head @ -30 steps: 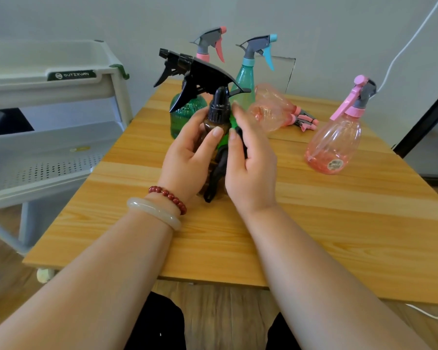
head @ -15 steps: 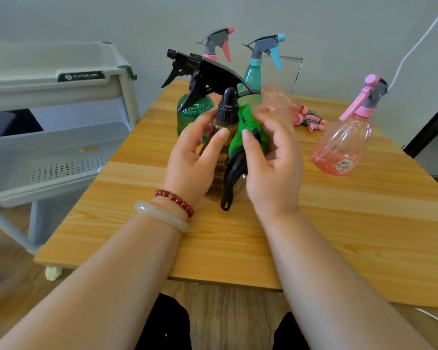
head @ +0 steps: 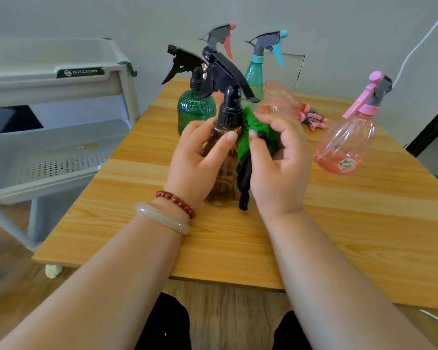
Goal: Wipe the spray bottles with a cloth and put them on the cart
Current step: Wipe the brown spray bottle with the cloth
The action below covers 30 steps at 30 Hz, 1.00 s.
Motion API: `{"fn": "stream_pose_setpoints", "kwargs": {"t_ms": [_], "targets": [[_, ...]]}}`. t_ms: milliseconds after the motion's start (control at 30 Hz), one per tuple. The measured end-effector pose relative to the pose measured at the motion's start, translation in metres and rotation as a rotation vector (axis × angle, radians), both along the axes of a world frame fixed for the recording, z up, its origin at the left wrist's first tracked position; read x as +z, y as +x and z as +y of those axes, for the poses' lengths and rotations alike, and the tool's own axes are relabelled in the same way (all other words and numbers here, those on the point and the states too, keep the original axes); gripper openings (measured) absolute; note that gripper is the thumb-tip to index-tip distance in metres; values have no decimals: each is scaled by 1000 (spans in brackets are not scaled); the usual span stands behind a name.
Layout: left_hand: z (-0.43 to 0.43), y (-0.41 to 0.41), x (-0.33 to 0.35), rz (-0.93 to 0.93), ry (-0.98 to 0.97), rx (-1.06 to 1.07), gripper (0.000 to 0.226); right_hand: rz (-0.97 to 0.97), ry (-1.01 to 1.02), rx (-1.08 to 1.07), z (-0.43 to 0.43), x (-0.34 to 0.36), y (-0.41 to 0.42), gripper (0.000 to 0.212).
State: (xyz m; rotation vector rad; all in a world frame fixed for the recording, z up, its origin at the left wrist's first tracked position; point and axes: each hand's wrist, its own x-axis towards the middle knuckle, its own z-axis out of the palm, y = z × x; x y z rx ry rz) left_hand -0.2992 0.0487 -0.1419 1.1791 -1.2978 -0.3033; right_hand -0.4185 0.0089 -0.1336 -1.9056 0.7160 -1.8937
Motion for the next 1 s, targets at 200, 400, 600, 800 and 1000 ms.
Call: {"fn": "stream_pose_setpoints", "kwargs": {"t_ms": [200,400,600,800,1000], "targets": [[2,0,1,95,-37,-33,23,-22,109,135,6,2,-2,25],[2,-1,0,47,-45,-13,25,66,178,137,-3,2,4,24],[2,-2,1,32,-41,4,24,108,-6,147,-1,1,-7,28],[2,-1,-1,22,-47,2,26,23,138,240,-1,3,-4,32],[0,-1,-2,-1,-52,20,22,30,117,207,-3,2,-3,31]]}}
